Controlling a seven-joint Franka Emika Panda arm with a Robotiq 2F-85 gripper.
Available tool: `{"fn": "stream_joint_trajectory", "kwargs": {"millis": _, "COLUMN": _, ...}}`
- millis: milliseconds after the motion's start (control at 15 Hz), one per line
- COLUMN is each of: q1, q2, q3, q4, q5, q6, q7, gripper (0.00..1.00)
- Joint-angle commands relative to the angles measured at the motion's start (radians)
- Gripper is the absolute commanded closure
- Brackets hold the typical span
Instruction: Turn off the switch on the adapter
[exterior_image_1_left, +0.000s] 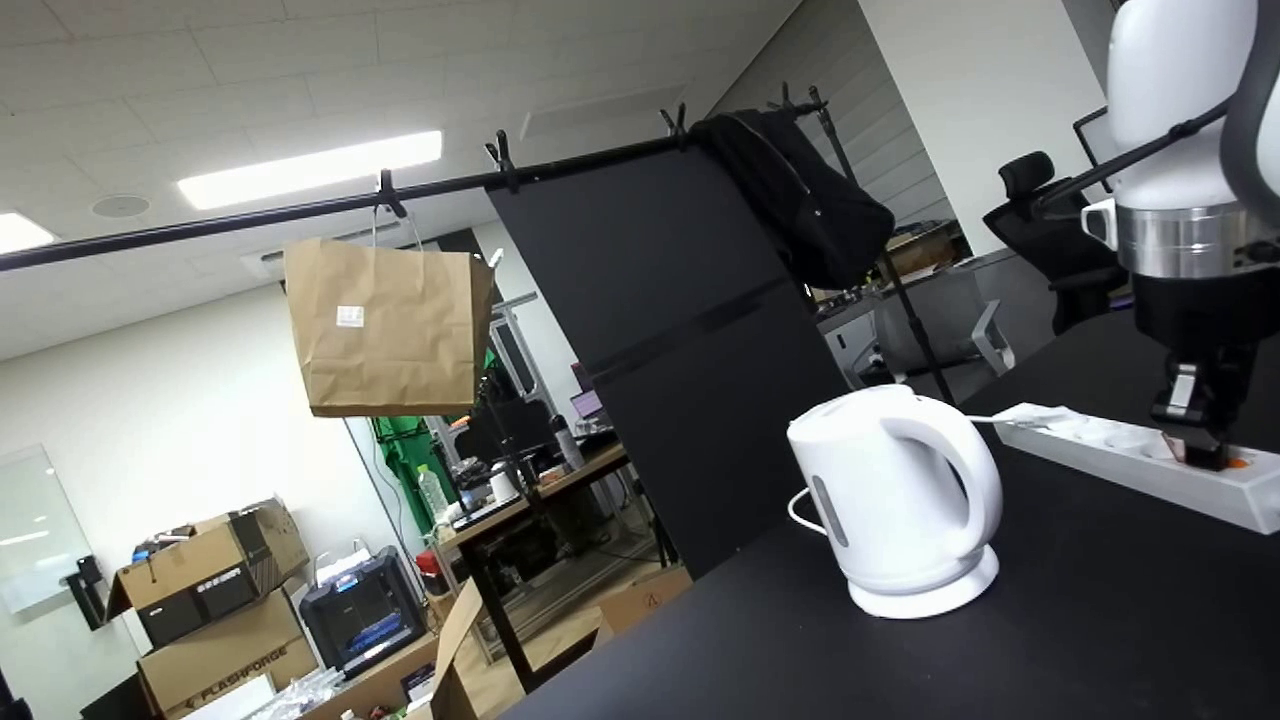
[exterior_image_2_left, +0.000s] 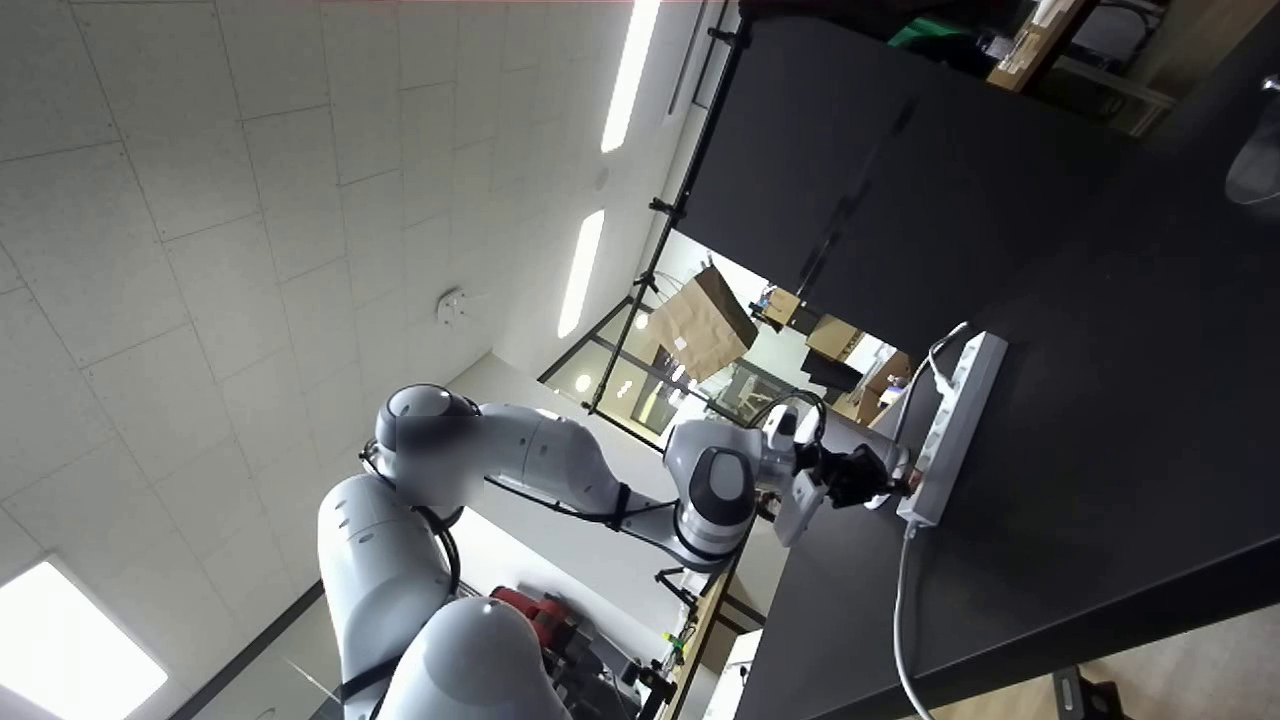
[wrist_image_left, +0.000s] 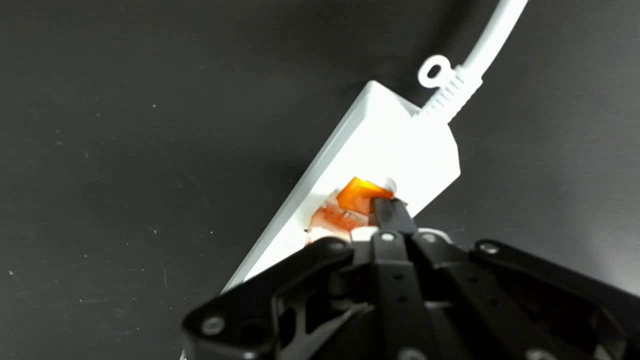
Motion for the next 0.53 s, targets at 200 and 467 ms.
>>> {"fn": "stream_joint_trajectory", "kwargs": {"millis": 200, "q1": 0.195, "q2": -0.102, "q3": -0.142, "q4": -0.09, "q5": 0.026, "q6": -0.041, "q7": 0.053, "gripper": 1.0}}
{"fn": "stream_joint_trajectory", "kwargs": {"millis": 467, "q1": 0.298, "q2": -0.121, "q3": -0.22, "q4": -0.115, "q5": 0.063, "q6": -0.041, "q7": 0.048, "gripper": 0.97}}
